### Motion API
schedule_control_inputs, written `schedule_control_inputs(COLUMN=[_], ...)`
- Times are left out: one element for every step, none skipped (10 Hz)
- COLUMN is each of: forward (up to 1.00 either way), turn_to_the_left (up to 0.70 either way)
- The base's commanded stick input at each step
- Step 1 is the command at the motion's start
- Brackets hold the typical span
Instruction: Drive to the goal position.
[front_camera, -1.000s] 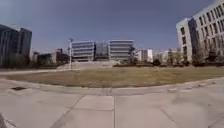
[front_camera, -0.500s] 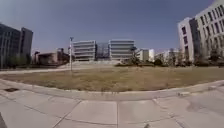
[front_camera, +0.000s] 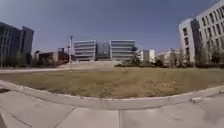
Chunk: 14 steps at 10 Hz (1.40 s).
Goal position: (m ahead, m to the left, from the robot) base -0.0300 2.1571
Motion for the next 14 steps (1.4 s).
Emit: schedule_control_inputs(forward=[0.70,0.70,0.70,0.70,0.70,0.70,0.70,0.34,0.02,-0.22,-0.59,-0.70,-0.70,-0.70], turn_to_the_left=[0.35,0.35,0.35,0.35,0.35,0.35,0.35,0.16,0.00,0.00,0.00,0.00,0.00,0.00])
